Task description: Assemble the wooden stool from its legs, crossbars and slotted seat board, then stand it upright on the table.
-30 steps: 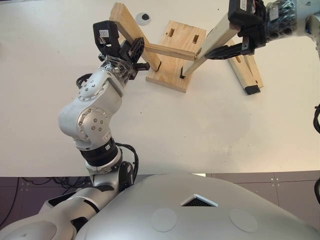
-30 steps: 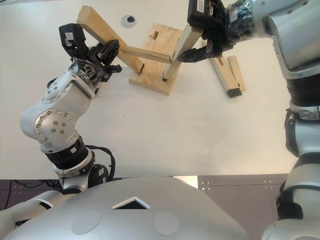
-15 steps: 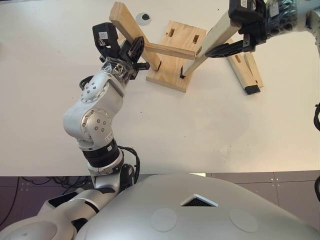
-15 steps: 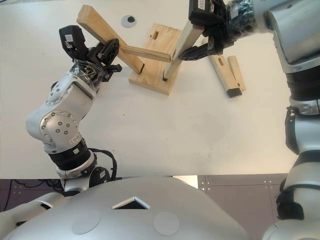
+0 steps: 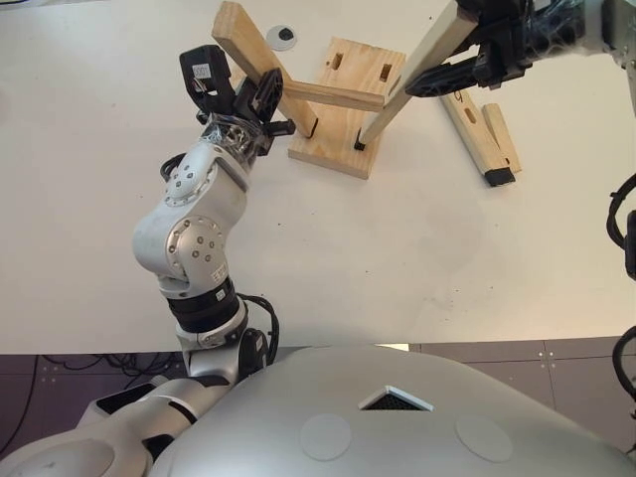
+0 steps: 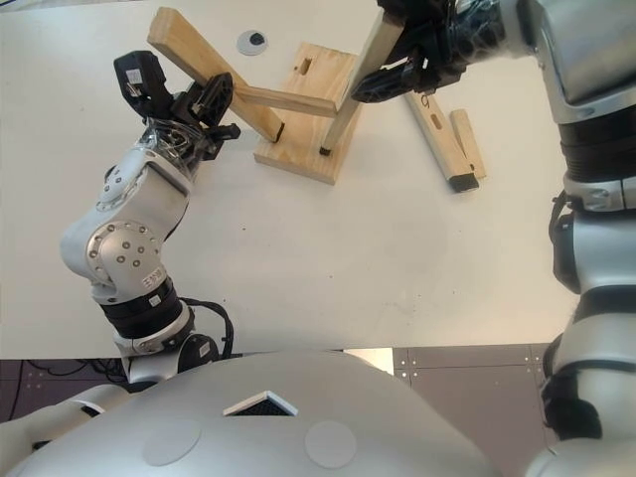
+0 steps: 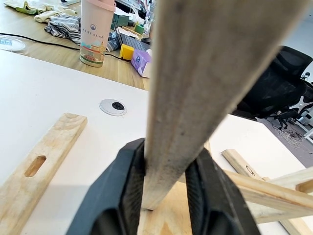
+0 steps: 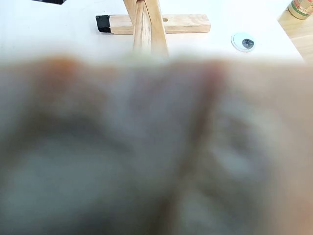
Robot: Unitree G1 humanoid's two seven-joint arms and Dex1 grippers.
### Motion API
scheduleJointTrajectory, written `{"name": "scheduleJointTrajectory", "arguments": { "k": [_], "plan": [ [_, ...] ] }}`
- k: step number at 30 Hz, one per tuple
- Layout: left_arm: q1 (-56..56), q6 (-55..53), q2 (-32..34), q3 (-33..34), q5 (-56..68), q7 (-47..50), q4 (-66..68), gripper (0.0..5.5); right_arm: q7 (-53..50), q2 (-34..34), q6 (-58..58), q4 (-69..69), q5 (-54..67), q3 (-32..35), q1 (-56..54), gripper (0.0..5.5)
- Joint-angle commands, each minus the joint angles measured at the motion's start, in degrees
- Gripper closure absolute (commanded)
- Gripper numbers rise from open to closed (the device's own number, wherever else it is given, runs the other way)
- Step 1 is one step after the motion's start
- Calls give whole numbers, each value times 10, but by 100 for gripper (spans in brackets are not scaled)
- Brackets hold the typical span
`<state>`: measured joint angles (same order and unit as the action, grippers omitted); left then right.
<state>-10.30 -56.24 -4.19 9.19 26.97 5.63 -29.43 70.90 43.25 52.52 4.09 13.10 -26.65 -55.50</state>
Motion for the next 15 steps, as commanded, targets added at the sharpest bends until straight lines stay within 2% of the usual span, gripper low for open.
{"name": "scheduleJointTrajectory", "arguments": {
  "k": [1, 7, 15],
  "plan": [
    [49, -12, -63, -2, -7, 46, 39, 446, 9, 0, 5, 19, -30, -48, 20, 345],
    [46, 10, -61, -13, 8, 63, 44, 446, 20, 5, -22, 44, -46, -57, -5, 345],
    [51, 21, -57, -23, 22, 83, 40, 446, 12, 20, -17, 56, -57, -68, 18, 345]
  ]
}}
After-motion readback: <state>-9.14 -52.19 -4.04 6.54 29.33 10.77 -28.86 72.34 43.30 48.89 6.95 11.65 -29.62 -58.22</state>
